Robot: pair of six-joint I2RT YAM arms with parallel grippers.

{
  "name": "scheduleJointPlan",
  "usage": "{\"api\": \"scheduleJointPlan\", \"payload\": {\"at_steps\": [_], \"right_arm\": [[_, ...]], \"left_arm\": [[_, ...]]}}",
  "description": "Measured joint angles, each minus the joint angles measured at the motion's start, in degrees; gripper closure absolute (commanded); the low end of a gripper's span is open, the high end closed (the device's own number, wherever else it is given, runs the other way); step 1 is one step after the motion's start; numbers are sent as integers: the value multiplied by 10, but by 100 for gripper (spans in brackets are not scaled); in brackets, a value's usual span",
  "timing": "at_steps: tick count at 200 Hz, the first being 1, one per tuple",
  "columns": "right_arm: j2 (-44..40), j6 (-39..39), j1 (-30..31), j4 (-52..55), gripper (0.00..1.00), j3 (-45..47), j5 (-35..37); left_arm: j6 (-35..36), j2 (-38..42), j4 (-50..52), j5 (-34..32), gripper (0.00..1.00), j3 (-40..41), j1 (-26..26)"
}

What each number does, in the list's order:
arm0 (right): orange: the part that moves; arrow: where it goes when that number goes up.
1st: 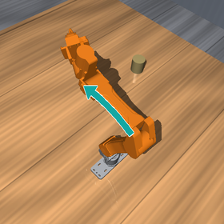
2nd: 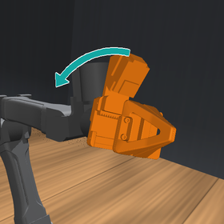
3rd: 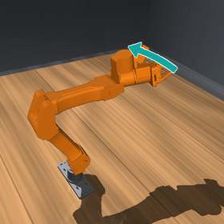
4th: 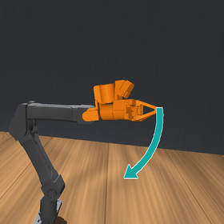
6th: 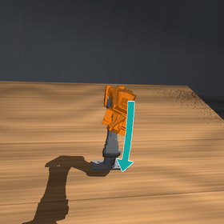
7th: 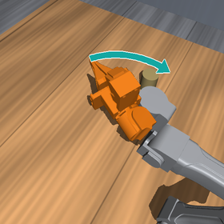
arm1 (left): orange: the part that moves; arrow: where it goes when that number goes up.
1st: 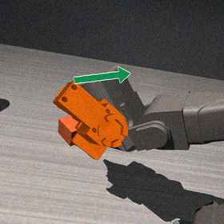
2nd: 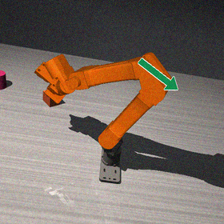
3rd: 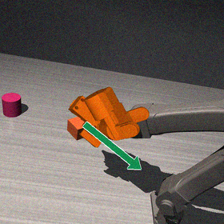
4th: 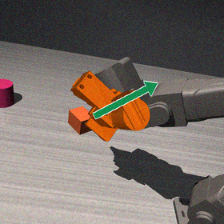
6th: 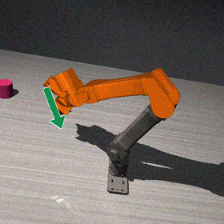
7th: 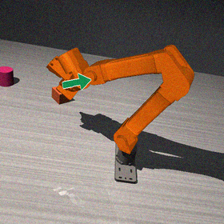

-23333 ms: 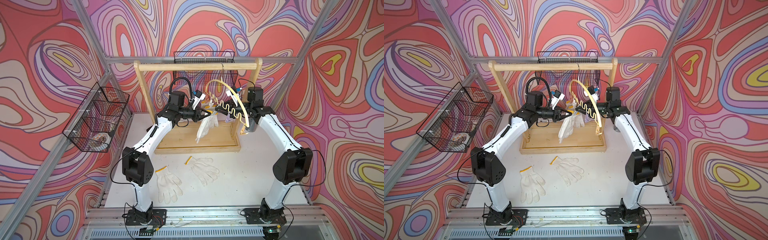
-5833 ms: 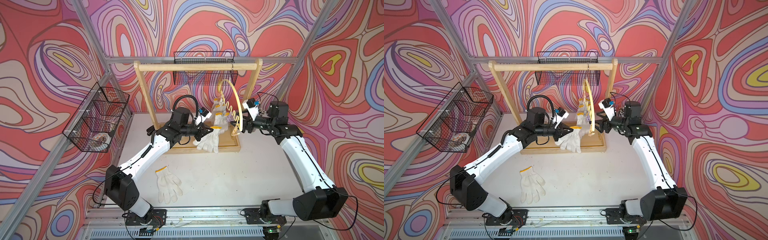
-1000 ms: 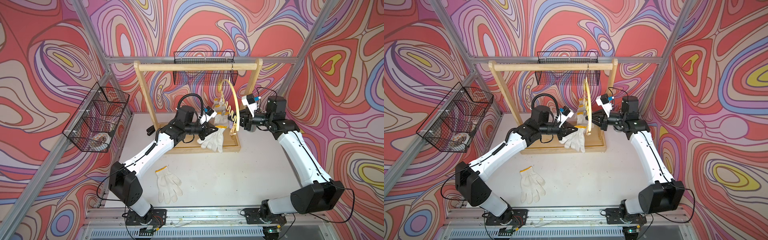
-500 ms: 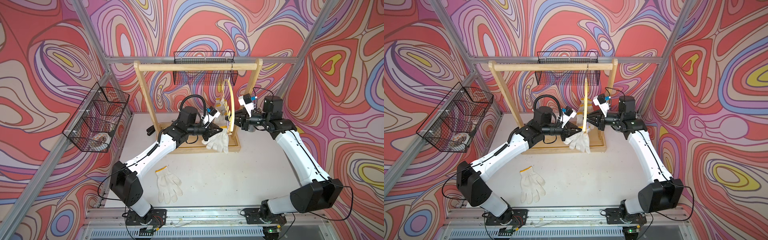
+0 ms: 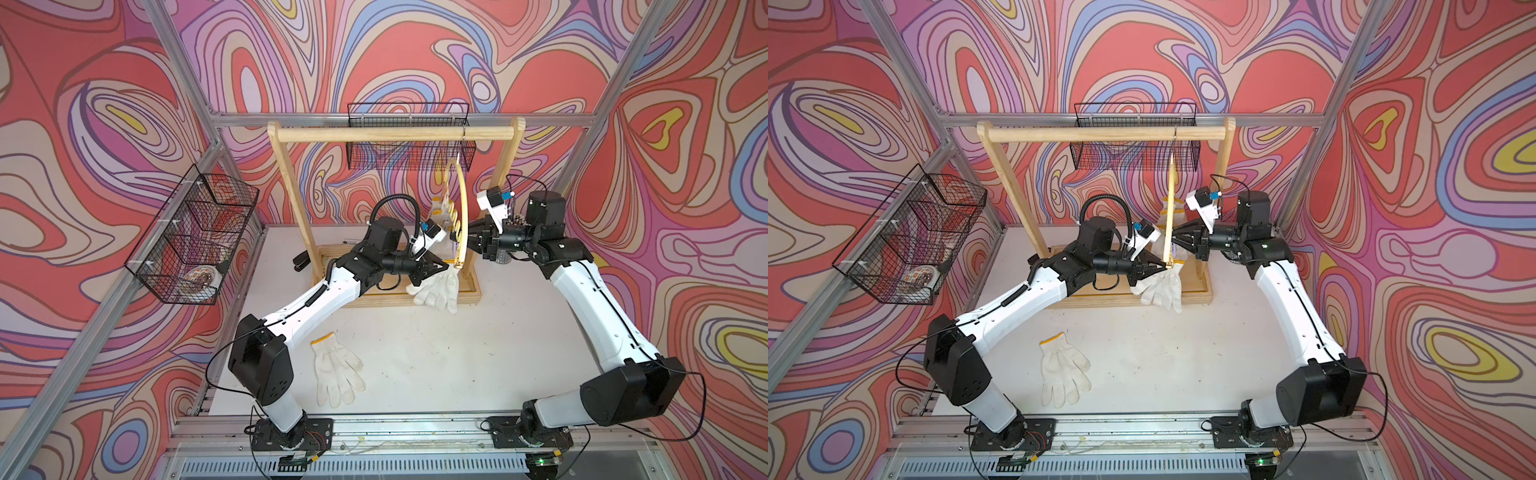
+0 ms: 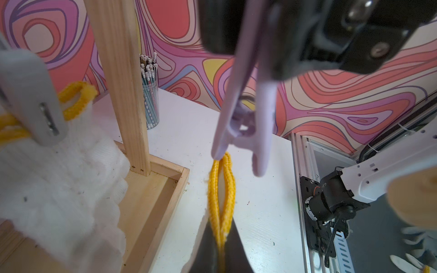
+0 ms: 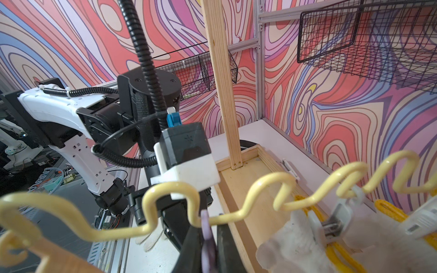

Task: Clip the gloves onto a hanger to dry
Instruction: Clamp the glove onto the hanger.

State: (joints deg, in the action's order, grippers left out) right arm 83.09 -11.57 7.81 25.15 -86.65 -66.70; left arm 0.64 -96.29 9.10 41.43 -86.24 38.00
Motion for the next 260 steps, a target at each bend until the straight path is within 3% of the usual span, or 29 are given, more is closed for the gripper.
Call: {"api": "scheduleJointPlan", "payload": {"at_steps": [260], "right_arm": [[-2,10,0,-26,100,15,-9]], "left_arm": [[-89,14,-168,81,100,43,-31]]}}
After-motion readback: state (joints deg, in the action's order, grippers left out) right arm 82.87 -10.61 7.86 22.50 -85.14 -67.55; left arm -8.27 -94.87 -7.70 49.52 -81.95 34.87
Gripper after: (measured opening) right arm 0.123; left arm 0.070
